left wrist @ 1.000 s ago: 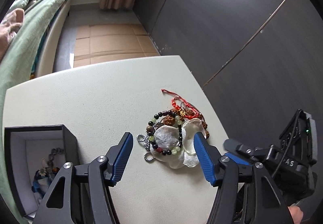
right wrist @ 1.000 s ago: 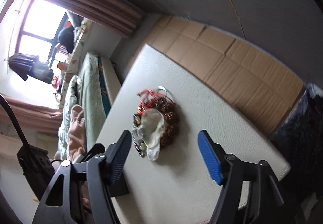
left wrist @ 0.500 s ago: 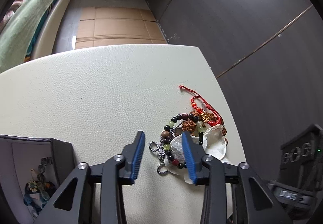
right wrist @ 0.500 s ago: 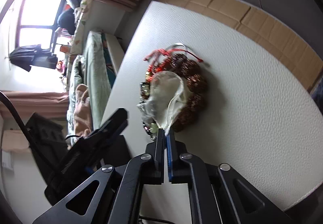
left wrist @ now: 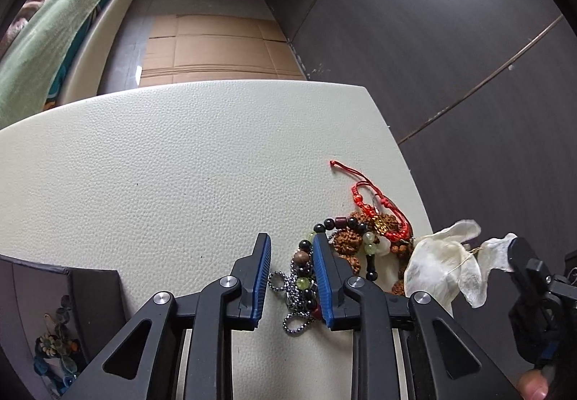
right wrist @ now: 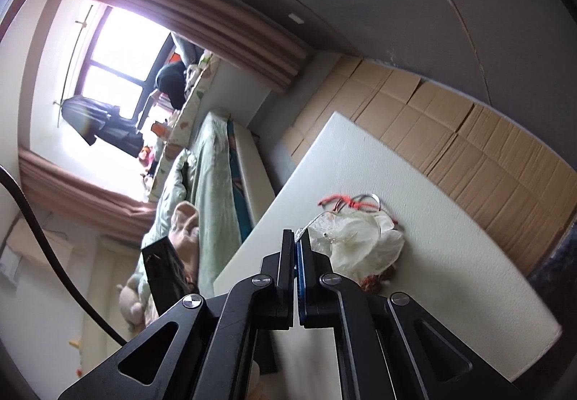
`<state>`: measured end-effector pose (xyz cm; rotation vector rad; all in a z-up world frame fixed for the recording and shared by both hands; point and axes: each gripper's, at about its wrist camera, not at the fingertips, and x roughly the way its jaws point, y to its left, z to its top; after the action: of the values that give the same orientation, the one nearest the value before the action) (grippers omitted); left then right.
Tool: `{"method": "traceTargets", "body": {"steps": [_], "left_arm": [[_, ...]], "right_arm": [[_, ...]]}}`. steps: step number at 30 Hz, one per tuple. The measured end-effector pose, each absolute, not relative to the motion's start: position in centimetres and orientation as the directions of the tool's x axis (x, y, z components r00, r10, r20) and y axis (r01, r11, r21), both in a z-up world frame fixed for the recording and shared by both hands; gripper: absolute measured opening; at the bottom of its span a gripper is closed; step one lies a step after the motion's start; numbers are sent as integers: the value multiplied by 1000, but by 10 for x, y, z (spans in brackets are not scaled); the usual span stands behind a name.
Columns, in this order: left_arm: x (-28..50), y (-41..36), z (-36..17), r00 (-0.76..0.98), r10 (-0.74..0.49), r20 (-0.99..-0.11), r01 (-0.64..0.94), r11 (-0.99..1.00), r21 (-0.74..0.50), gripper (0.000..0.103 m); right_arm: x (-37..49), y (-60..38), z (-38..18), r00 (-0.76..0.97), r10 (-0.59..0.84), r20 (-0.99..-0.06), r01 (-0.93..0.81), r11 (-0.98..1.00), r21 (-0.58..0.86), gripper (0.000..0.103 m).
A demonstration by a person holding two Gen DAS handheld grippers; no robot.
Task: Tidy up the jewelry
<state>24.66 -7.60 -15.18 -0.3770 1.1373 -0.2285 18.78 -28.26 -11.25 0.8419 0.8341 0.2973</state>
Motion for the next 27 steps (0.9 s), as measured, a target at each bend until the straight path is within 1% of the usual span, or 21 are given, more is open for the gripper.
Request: {"method": "traceTargets", "body": {"steps": [2,8,11,14,17,18,19,21,22,24,27], "left_arm": [[249,-77,-155,398,-368,-840,-19,913,-408,19],[247,-83,-156,413,-350,-841,-9,922,-388,19],[245,-90,-155,405,-324,-855,25,939,-344,19],[241,-102,-152,403,-272,-874,87,962,-259,19],[238,-107,-151,412,-235,-880,119,972,-204,18],[238,-106,-151,410,-232,-882,121,972,-200,15],[240,-103,-151,405,-241,-882,113,970,-213,10],[244,-90,-152,365,-327,-872,82,944,-320,10],[244,-83,-149,362,-348,-865,69,935,-348,10],[243,-75,-138,390,-347,-853,71,935,-348,10],[239,-67,-123,406,-383,-830,74,919,-388,10]], "right_arm": [[191,-283,-113,656,527,-540,92,655,750,3],[196,-280,-117,645,532,-549,111,645,756,3],[196,-276,-119,635,533,-559,113,652,750,3],[197,-272,-121,622,537,-569,117,655,747,3],[199,-271,-123,614,535,-580,121,662,740,3],[199,-270,-123,613,533,-583,121,666,736,3],[199,-270,-123,613,530,-586,123,669,733,3],[200,-271,-123,615,524,-589,126,673,729,3],[200,-272,-123,618,522,-588,125,673,729,3],[202,-273,-121,623,522,-583,122,671,731,3],[201,-274,-119,629,525,-574,115,667,736,3]]}}
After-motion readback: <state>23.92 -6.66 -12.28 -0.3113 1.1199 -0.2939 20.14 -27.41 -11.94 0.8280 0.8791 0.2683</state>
